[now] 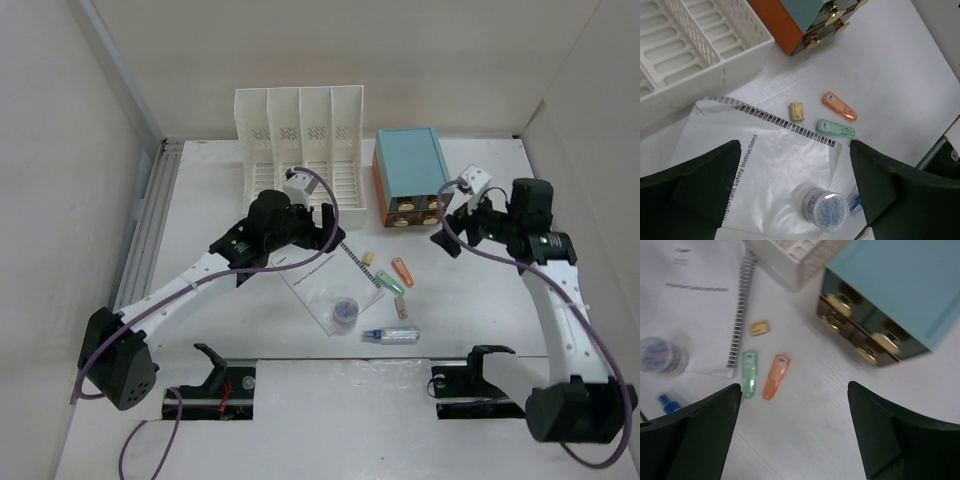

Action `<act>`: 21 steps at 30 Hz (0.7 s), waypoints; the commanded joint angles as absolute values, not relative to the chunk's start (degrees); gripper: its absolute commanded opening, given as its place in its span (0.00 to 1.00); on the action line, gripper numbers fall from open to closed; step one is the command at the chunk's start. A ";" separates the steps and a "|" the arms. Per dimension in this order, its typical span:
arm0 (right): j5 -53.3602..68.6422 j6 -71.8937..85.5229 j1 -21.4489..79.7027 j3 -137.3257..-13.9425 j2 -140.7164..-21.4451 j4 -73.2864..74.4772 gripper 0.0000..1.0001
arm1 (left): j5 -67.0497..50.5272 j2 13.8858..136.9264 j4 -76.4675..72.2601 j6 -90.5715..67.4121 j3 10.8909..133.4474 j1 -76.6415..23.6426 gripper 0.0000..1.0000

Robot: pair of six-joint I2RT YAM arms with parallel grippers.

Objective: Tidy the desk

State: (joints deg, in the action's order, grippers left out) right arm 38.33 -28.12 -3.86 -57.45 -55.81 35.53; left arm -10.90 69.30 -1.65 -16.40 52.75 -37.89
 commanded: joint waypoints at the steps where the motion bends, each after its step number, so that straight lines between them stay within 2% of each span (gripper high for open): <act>1: 47.98 -37.86 3.30 -62.57 -62.03 44.90 0.92 | -9.68 69.87 0.34 -25.11 54.32 -41.03 0.92; 5: 44.40 -40.17 14.20 -64.34 -69.86 47.11 0.92 | 0.51 64.09 -3.41 -37.07 44.85 -45.61 0.93; 9: 38.16 -34.73 20.29 -64.07 -74.26 38.53 0.92 | 8.43 55.48 -6.68 -45.60 34.39 -46.66 0.92; 13: 35.07 -33.22 25.30 -61.53 -74.79 35.86 0.92 | 12.66 46.07 -7.21 -49.92 26.29 -46.67 0.84; 14: 35.85 -33.92 25.83 -61.00 -74.79 35.86 0.92 | 13.35 42.75 -6.68 -50.44 25.15 -46.67 0.79; 15: 35.86 -33.93 26.54 -60.30 -74.79 35.86 0.93 | 13.88 41.24 -6.68 -50.45 23.48 -46.67 0.68; 17: 35.86 -35.32 27.07 -58.63 -74.00 34.72 0.94 | 13.89 38.51 -6.68 -51.06 22.85 -46.67 0.61; 20: 35.34 -39.44 29.08 -58.62 -73.48 36.03 0.99 | 14.41 38.50 -5.28 -50.54 22.24 -46.67 0.58; 21: 34.72 -40.42 30.22 -58.62 -74.78 36.64 0.99 | 13.89 37.97 -4.75 -50.54 22.85 -46.67 0.62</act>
